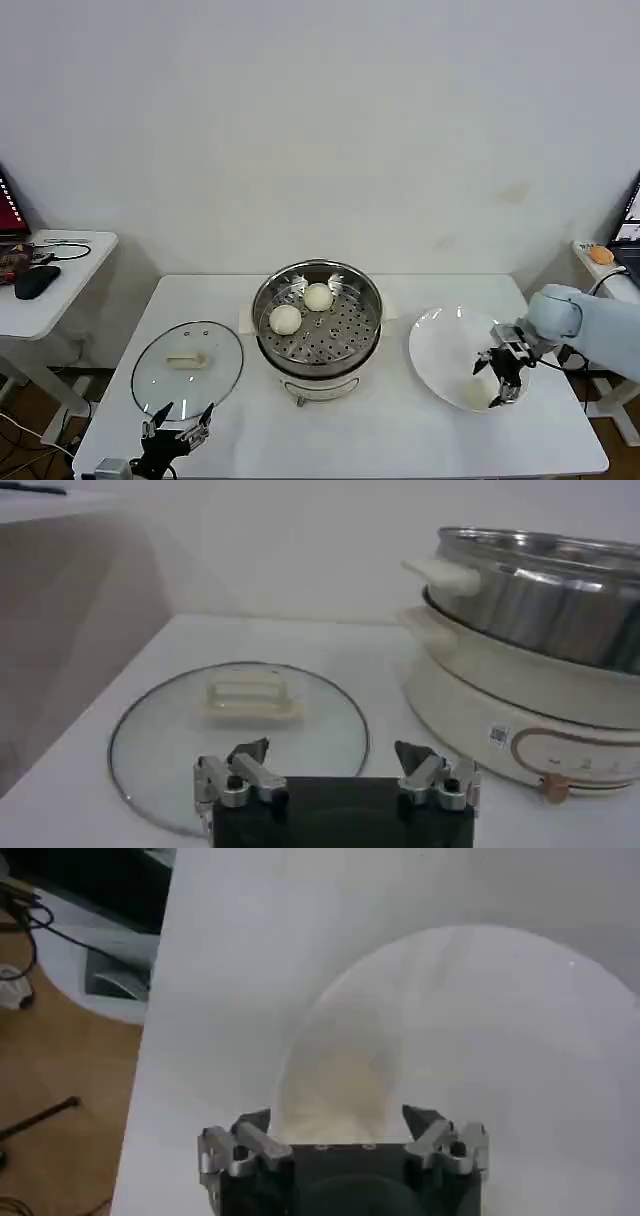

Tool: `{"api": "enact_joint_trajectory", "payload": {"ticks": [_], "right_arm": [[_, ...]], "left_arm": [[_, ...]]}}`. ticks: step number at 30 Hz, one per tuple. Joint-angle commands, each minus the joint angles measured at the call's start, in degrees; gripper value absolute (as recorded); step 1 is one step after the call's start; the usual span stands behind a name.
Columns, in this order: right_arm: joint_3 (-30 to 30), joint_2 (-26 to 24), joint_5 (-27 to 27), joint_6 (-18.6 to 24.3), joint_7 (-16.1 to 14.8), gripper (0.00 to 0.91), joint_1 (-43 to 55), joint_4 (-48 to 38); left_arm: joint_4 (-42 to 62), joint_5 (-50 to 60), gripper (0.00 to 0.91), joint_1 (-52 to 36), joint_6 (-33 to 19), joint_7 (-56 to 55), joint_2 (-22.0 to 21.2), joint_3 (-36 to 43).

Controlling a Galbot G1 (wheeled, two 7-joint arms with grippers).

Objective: Take steamed baozi put them in steamer then cover it.

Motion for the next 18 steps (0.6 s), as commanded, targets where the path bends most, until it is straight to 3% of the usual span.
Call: {"api": "enact_joint_trajectory", "payload": {"ticks": [1, 5, 7, 12, 18], "right_arm": [[1.7, -0.2, 0.4, -0.5, -0.5, 0.625, -1.7, -0.5], [2.3, -0.3, 1.6, -0.9, -0.4, 0.605, -2.2, -0.8], [2.4, -0.3, 1.7, -0.9, -0.5, 0.544, -2.2, -0.8], [2.7, -1.0, 2.9, -0.7, -0.1, 0.564, -1.1, 0.1], [-2.1, -1.7, 4.2, -0.2, -0.7, 0.564, 6.3, 2.7]], "left_arm": [[-0.1, 0.0, 0.907, 0.0, 0.0, 0.1, 0.0, 0.0], [-0.2, 0.1, 0.907, 0.0, 0.0, 0.0, -0.1, 0.0], [-0.2, 0.0, 0.907, 0.1, 0.0, 0.0, -0.2, 0.0], [-0.3, 0.1, 0.907, 0.4, 0.0, 0.0, -0.3, 0.1], [-0.4, 0.2, 0.907, 0.4, 0.0, 0.0, -0.2, 0.1]]}}
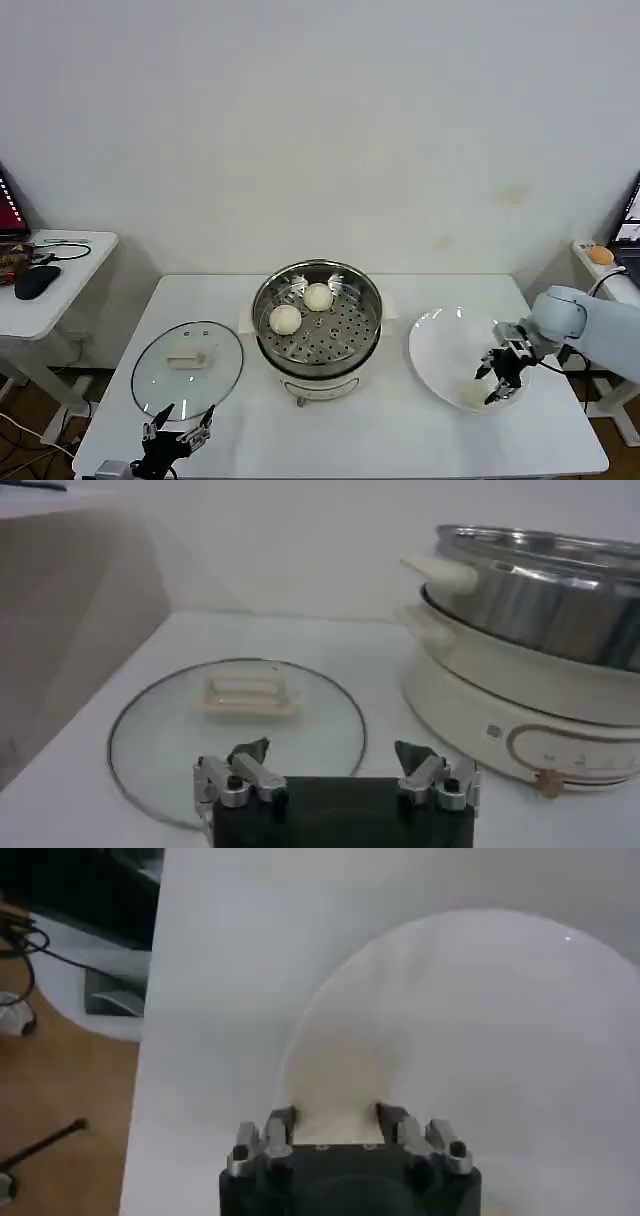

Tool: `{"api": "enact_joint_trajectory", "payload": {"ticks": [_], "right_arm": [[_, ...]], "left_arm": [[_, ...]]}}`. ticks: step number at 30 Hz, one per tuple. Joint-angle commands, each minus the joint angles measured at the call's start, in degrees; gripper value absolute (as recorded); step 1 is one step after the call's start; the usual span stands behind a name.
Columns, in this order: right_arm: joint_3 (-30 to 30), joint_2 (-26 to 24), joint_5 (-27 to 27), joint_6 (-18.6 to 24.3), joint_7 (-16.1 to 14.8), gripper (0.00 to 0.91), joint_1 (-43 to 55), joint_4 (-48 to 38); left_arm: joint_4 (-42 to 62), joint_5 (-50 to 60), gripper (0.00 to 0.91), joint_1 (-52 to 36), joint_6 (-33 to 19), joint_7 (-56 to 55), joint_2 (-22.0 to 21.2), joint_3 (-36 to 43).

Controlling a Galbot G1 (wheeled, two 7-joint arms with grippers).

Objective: Take steamed baozi put them in steamer then cover it.

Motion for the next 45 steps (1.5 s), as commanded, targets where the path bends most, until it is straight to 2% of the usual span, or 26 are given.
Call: {"api": "enact_joint_trajectory", "payload": {"ticks": [1, 5, 9, 14, 23, 27, 35, 45], "right_arm": [[-4.3, -0.5, 1.6, 0.6, -0.6, 0.564, 8.7, 2.6], [-3.9, 0.2, 1.6, 2.0, -1.1, 0.564, 15.2, 3.2], [-6.2, 2.5, 2.5, 3.7, -1.4, 0.574, 22.0, 4.3], [-4.6, 6.2, 3.6, 5.7, -1.2, 0.574, 25.6, 4.5], [3.9, 14.1, 3.6, 8.6, -0.1, 0.574, 25.3, 3.0], [6.4, 17.5, 4.1, 12.4, 1.0, 0.574, 24.1, 2.3], [7.6, 21.2, 3.6, 15.0, 3.7, 0.574, 22.8, 2.5], [7.8, 25.3, 0.1, 20.5, 6.7, 0.574, 20.7, 4.9]], "left_arm": [[-0.1, 0.0, 0.907, 0.1, 0.0, 0.0, 0.1, 0.0], [-0.3, 0.0, 0.907, 0.4, -0.1, 0.0, 0.5, -0.2], [-0.3, 0.0, 0.907, 0.6, -0.2, -0.1, 0.7, -0.1], [-0.5, 0.0, 0.907, 0.2, -0.2, 0.0, 0.8, 0.4], [-0.6, 0.0, 0.907, 0.5, -0.2, -0.1, 1.1, 0.7], [-0.7, 0.0, 0.907, 0.7, -0.2, 0.0, 1.1, 0.7], [-0.9, 0.0, 0.907, 0.4, -0.2, 0.0, 0.9, 1.2], [-1.1, 0.0, 0.907, 0.7, -0.2, 0.0, 0.7, 1.4]]}}
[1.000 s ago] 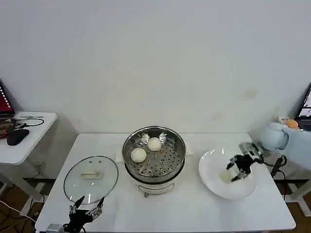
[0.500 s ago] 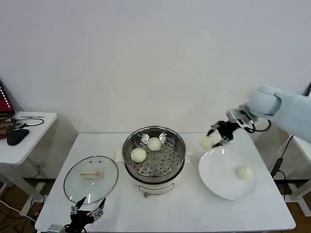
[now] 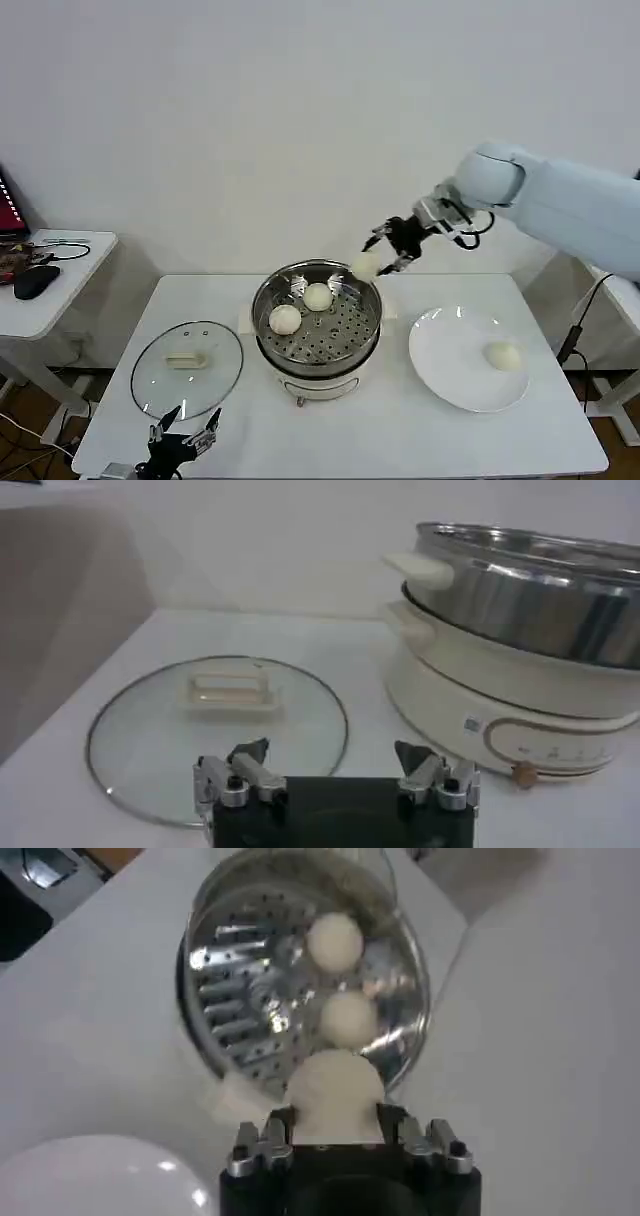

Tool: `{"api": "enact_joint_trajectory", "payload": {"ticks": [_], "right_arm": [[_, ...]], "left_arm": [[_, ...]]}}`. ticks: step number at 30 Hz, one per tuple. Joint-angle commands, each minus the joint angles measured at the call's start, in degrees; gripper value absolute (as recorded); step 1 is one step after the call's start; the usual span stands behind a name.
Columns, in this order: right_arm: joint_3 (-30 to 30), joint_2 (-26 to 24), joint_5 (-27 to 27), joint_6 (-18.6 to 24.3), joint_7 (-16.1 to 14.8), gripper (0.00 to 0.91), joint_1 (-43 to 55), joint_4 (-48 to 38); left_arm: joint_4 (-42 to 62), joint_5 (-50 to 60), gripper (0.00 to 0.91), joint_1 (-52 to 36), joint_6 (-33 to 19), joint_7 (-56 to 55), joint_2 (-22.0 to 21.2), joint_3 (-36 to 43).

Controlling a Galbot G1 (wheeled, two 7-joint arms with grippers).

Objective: Take steamed baozi put them in steamer then cover it.

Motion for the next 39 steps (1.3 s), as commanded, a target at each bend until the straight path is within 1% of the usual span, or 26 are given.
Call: {"api": "enact_joint_trajectory", "payload": {"ticks": [1, 2, 7, 11, 13, 17, 22, 25, 31, 34, 39], "right_arm": [[1.2, 5.0, -2.3, 5.4, 2.6, 0.574, -0.8, 1.4], [1.1, 5.3, -3.4, 6.2, 2.9, 0.574, -1.2, 2.1], [0.7, 5.7, -6.0, 7.6, 4.1, 0.574, -2.1, 4.4], [0.2, 6.2, -9.3, 9.1, 4.8, 0.574, -2.7, 6.3], [-0.1, 6.5, -9.8, 9.4, 5.1, 0.574, -2.8, 6.5], [-0.8, 6.9, -12.7, 10.8, 5.4, 0.574, -3.4, 6.4], [-2.0, 6.9, -14.8, 11.8, 5.9, 0.574, -3.9, 7.6], [-2.4, 6.6, -18.0, 13.0, 6.3, 0.574, -4.5, 8.3], [-3.3, 6.2, -21.5, 14.2, 6.6, 0.574, -5.4, 9.6], [-3.4, 6.6, -23.7, 14.9, 6.8, 0.574, -6.0, 9.1], [-3.5, 7.2, -25.9, 15.8, 7.1, 0.574, -6.9, 8.4]], "left_arm": [[-0.2, 0.0, 0.907, 0.3, 0.0, 0.1, 0.0, -0.1], [-0.2, 0.0, 0.907, 0.4, 0.0, 0.1, 0.0, -0.2], [-0.4, 0.1, 0.907, 0.9, -0.1, 0.1, -0.2, -0.4], [-0.5, 0.2, 0.907, 0.9, -0.1, 0.1, -0.2, -0.4], [-0.5, 0.2, 0.907, 0.9, -0.1, 0.1, -0.2, -0.4], [-0.5, 0.2, 0.907, 0.8, -0.1, 0.1, -0.2, -0.4], [-0.4, 0.2, 0.907, 0.7, -0.1, 0.1, 0.0, -0.4], [-0.3, 0.2, 0.907, 0.6, 0.0, 0.1, 0.1, -0.4], [-0.2, 0.1, 0.907, 0.6, -0.1, 0.1, 0.1, -0.3], [-0.1, 0.1, 0.907, 0.5, -0.1, 0.1, 0.1, -0.2], [-0.5, 0.2, 0.907, 0.7, 0.0, 0.1, 0.0, -0.2]]}}
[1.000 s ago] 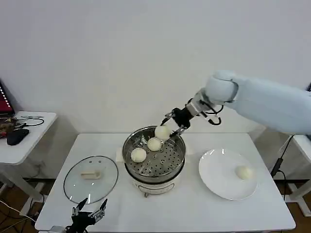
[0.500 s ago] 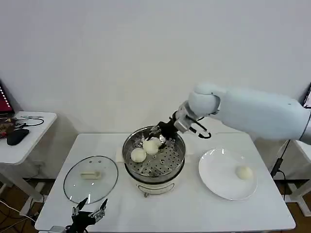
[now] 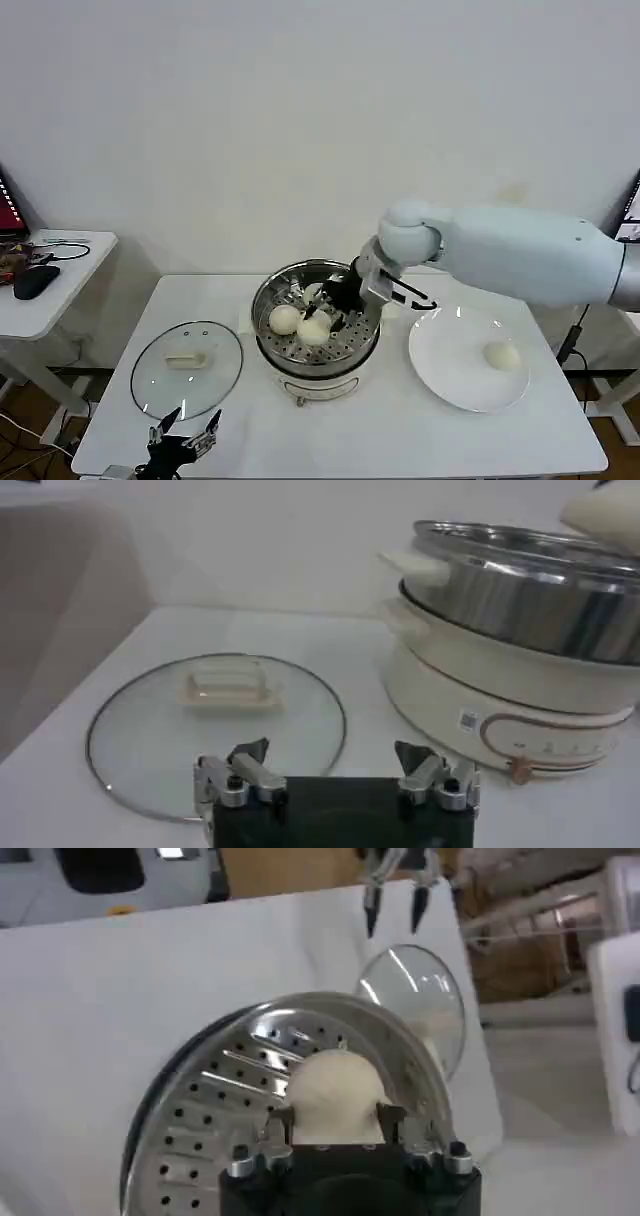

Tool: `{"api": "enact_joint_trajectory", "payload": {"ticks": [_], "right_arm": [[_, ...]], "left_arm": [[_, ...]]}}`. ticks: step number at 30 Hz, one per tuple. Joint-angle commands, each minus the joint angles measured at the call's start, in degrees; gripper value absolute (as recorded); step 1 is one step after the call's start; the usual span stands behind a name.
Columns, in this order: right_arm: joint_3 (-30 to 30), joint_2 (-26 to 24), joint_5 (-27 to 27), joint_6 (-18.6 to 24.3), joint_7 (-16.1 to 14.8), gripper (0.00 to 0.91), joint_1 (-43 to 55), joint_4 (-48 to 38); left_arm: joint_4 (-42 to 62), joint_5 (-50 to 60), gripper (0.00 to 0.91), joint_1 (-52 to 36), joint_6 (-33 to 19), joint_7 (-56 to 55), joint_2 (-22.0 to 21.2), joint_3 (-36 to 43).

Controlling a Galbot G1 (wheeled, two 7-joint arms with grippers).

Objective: Take steamed baozi put them in steamer then cover it.

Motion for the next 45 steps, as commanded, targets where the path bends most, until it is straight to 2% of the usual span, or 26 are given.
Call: {"api": "enact_joint_trajectory", "payload": {"ticks": [1, 13, 15, 17, 18, 19, 26, 32, 35, 38, 42, 45], "right_arm": [[-0.6, 0.7, -6.9, 2.2, 0.5, 0.574, -1.6, -0.1], [-0.6, 3.1, -10.2, 3.1, 1.1, 0.574, -4.9, -2.8], [-0.7, 3.4, -10.4, 3.1, 1.1, 0.645, -5.2, -3.2], [-0.7, 3.5, -10.7, 3.3, 1.1, 0.816, -5.4, -3.6], [-0.7, 3.6, -10.7, 3.3, 1.1, 0.836, -5.4, -3.8], [-0.6, 3.7, -10.8, 3.3, 1.2, 0.907, -5.4, -3.9], [0.9, 2.5, -10.3, 3.2, 1.9, 0.907, -4.2, -4.0], [3.1, -1.0, -5.1, 1.2, 2.4, 0.907, -0.7, -3.6], [3.5, -3.6, -2.7, -1.4, 2.4, 0.907, 1.7, -4.1], [2.3, -6.3, 1.7, -5.8, 1.9, 0.907, 4.1, -3.9], [-2.0, -9.9, 11.6, -15.0, 1.0, 0.907, 8.4, -2.8], [-5.9, -13.0, 17.0, -18.9, -0.6, 0.907, 10.6, -1.6]], "left_arm": [[-0.2, 0.0, 0.907, 0.2, 0.0, 0.0, 0.0, -0.1], [-0.3, 0.0, 0.907, 0.4, 0.0, 0.0, -0.1, -0.1], [-0.4, 0.0, 0.907, 0.4, 0.0, 0.0, 0.0, -0.1], [-0.5, 0.0, 0.907, 0.4, 0.0, 0.0, 0.0, -0.2], [-0.5, 0.0, 0.907, 0.4, 0.0, 0.0, 0.1, -0.2], [-0.4, 0.0, 0.907, 0.4, 0.0, 0.0, 0.1, -0.2], [-0.1, -0.1, 0.907, 0.1, 0.0, 0.0, 0.1, 0.1], [0.0, -0.1, 0.907, -0.4, 0.1, 0.0, 0.2, 0.7], [-0.1, -0.1, 0.907, -0.6, 0.1, 0.0, 0.1, 0.9], [-0.1, -0.1, 0.907, -0.6, 0.1, 0.0, 0.2, 0.9], [-0.2, -0.1, 0.907, -0.7, 0.1, 0.0, 0.1, 0.8], [-0.4, -0.1, 0.907, -0.7, 0.1, 0.0, 0.1, 0.7]]}}
